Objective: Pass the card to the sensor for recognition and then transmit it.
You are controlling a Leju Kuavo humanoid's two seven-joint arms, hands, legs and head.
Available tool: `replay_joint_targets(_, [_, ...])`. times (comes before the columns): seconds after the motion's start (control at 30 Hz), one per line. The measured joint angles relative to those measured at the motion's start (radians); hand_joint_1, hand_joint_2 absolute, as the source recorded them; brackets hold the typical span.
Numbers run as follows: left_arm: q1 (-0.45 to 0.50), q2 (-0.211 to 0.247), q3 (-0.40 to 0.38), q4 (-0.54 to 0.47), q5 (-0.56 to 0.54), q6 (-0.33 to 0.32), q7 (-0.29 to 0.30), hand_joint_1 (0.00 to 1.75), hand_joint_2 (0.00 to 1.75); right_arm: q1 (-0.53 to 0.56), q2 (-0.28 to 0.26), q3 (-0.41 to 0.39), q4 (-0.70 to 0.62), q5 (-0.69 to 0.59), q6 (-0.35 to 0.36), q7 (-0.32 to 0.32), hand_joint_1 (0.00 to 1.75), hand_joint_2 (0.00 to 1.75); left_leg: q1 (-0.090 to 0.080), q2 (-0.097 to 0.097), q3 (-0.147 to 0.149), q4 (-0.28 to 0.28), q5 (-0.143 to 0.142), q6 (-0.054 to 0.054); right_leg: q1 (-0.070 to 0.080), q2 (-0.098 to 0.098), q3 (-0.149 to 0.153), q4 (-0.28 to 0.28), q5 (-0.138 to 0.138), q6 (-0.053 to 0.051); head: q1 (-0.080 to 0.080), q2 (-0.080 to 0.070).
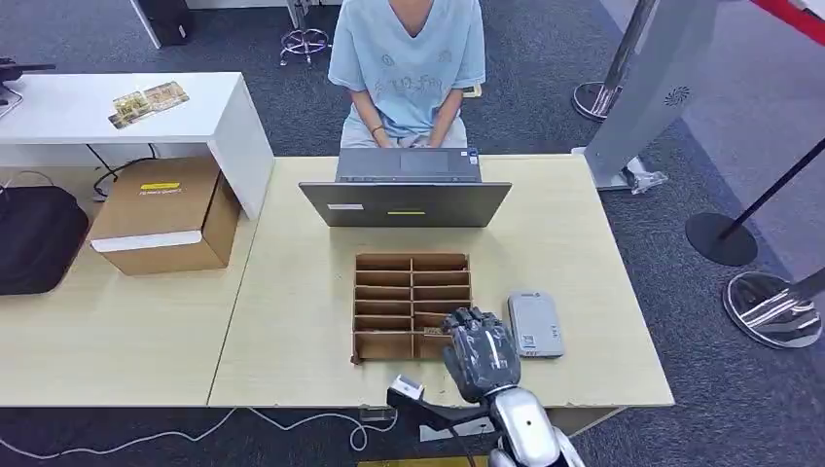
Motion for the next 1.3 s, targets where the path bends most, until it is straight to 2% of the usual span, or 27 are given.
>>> replay_joint_targets(0.07, [0.0,0.0,0.004,0.0,0.0,0.0,0.0,0.0,0.0,0.0,0.0,0.002,0.0,0.0,0.0,-0.002,0.96,1.75,0.0,0.0,0.0,0.0,0.0,0.0,0.0,0.0,0.0,0.0,0.0,0.0,0.0,0.0])
replay_joint_targets(0.1, [0.0,0.0,0.005,0.0,0.0,0.0,0.0,0.0,0.0,0.0,0.0,0.004,0.0,-0.002,-0.001,-0.002,0.89,1.75,0.0,0.0,0.0,0.0,0.0,0.0,0.0,0.0,0.0,0.0,0.0,0.0,0.0,0.0])
replay_joint_targets(0.27, [0.0,0.0,0.011,0.0,0.001,0.0,0.0,0.0,0.0,-0.001,0.0,0.018,0.001,-0.008,-0.002,-0.005,0.84,1.75,0.0,0.0,0.0,0.0,0.0,0.0,0.0,0.0,0.0,0.0,0.0,0.0,0.0,0.0])
replay_joint_targets(0.43, [0.0,0.0,0.011,0.0,0.001,-0.001,0.0,0.0,0.0,-0.003,0.0,0.028,0.003,-0.016,-0.003,-0.005,0.96,1.75,0.0,0.0,0.0,0.0,0.0,0.0,0.0,0.0,0.0,0.0,0.0,0.0,0.0,0.0])
replay_joint_targets(0.53, [0.0,0.0,0.011,0.0,0.001,-0.001,0.0,0.0,0.0,-0.003,0.0,0.032,0.003,-0.018,-0.009,-0.005,0.96,1.75,0.0,0.0,0.0,0.0,0.0,0.0,0.0,0.0,0.0,0.0,0.0,0.0,0.0,0.0])
replay_joint_targets(0.57, [0.0,0.0,0.011,0.0,0.001,-0.001,0.0,0.0,0.0,-0.003,0.0,0.034,0.003,-0.018,-0.01,-0.005,1.03,1.75,0.0,0.0,0.0,0.0,0.0,0.0,0.0,0.0,0.0,0.0,0.0,0.0,0.0,0.0])
replay_joint_targets(0.87, [0.0,0.0,0.011,0.0,0.001,-0.001,0.001,0.0,0.0,-0.005,0.0,0.046,0.006,-0.021,-0.015,-0.002,1.06,1.75,0.0,0.0,0.0,0.0,0.0,0.0,0.0,0.0,0.0,0.0,0.0,0.0,0.0,0.0])
replay_joint_targets(0.93, [0.0,0.0,0.011,0.0,0.001,-0.001,0.002,0.0,0.0,-0.006,0.0,0.048,0.008,-0.028,-0.019,-0.002,1.12,1.75,0.0,0.0,0.0,0.0,0.0,0.0,0.0,0.0,0.0,0.0,0.0,0.0,0.0,0.0])
replay_joint_targets(1.03, [0.0,0.0,0.012,0.0,0.002,-0.001,0.003,0.0,0.0,-0.008,0.0,0.053,0.009,-0.033,-0.021,-0.001,1.08,1.75,0.0,0.0,0.0,0.0,0.0,0.0,0.0,0.0,0.0,0.0,0.0,0.0,0.0,0.0])
replay_joint_targets(1.07, [0.0,0.0,0.013,0.0,0.002,-0.001,0.003,0.0,0.0,-0.009,0.0,0.053,0.009,-0.033,-0.021,-0.001,1.12,1.75,0.0,0.0,0.0,0.0,0.0,0.0,0.0,0.0,0.0,0.0,0.0,0.0,0.0,0.0])
replay_joint_targets(1.1, [0.0,0.0,0.014,0.0,0.003,-0.001,0.003,0.0,0.0,-0.01,0.0,0.055,0.009,-0.033,-0.021,-0.001,1.05,1.75,0.0,0.0,0.0,0.0,0.0,0.0,0.0,0.0,0.0,0.0,0.0,0.0,0.0,0.0])
replay_joint_targets(1.2, [0.001,0.0,0.021,0.0,0.005,-0.001,0.006,0.0,0.0,-0.014,0.0,0.059,0.01,-0.034,-0.021,-0.001,1.06,1.75,0.0,0.0,0.0,0.0,0.0,0.0,0.0,0.0,0.0,0.0,0.0,0.0,0.0,0.0])
replay_joint_targets(1.3, [0.001,0.0,0.023,0.0,0.008,-0.001,0.009,0.0,0.0,-0.02,0.0,0.063,0.011,-0.035,-0.021,-0.001,0.93,1.75,0.0,0.0,0.0,0.0,0.0,0.0,0.0,0.0,0.0,0.0,0.0,0.0,0.0,0.0])
